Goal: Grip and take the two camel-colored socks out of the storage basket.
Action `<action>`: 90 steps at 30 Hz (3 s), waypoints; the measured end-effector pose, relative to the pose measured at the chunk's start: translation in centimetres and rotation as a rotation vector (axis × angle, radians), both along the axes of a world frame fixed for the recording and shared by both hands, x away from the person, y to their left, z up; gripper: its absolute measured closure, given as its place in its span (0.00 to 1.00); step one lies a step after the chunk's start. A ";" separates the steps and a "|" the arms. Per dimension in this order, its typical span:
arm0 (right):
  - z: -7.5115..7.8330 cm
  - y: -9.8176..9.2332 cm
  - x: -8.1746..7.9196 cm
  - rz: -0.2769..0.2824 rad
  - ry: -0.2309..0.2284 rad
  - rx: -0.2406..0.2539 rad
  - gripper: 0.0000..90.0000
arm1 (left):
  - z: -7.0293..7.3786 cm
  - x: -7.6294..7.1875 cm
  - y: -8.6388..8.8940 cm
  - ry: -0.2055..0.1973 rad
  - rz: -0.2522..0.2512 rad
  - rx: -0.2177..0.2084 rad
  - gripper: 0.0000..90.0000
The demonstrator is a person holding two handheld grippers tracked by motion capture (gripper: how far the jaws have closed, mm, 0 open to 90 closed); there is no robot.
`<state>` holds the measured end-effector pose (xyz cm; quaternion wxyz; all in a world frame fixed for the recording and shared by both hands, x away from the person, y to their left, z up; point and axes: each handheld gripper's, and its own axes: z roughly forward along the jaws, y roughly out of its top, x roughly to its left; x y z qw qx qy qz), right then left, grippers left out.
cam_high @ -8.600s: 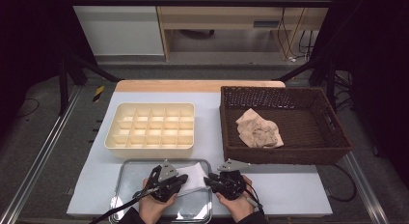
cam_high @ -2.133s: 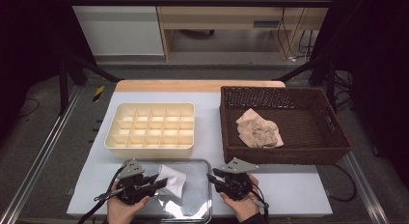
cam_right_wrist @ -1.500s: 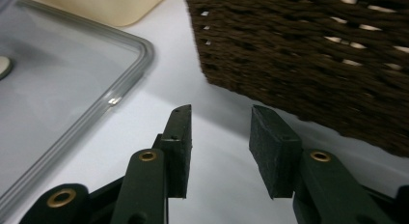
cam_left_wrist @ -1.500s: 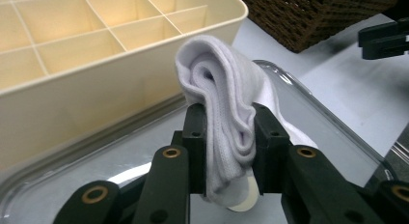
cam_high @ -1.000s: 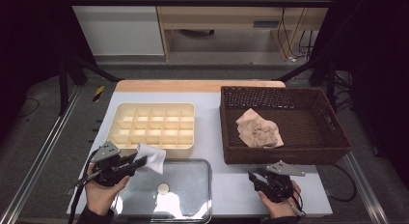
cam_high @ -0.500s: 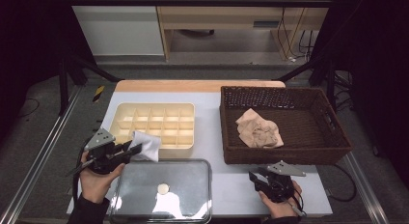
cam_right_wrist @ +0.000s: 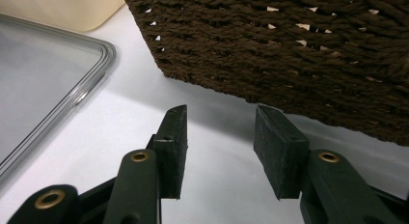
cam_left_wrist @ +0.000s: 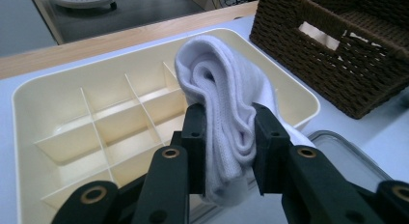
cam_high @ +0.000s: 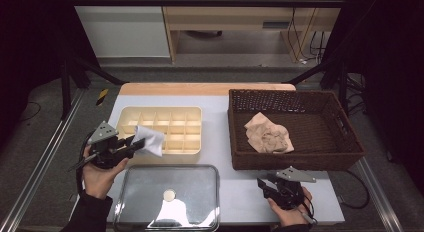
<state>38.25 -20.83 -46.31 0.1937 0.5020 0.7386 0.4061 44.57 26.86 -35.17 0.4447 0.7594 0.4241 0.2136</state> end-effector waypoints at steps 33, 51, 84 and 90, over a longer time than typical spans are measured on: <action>-0.3 0.2 0.3 0.011 0.019 -0.001 0.63 | -4.1 4.1 2.8 0.131 0.111 0.260 0.78; -0.4 0.3 0.4 0.018 0.036 0.010 0.63 | -4.3 4.4 1.8 0.208 0.039 0.367 0.79; -0.6 0.4 0.5 0.032 0.044 0.012 0.62 | -5.3 5.7 2.3 0.199 0.057 0.154 0.76; -0.6 0.5 0.5 0.036 0.045 0.009 0.62 | -6.0 5.8 1.5 0.236 0.025 0.204 0.78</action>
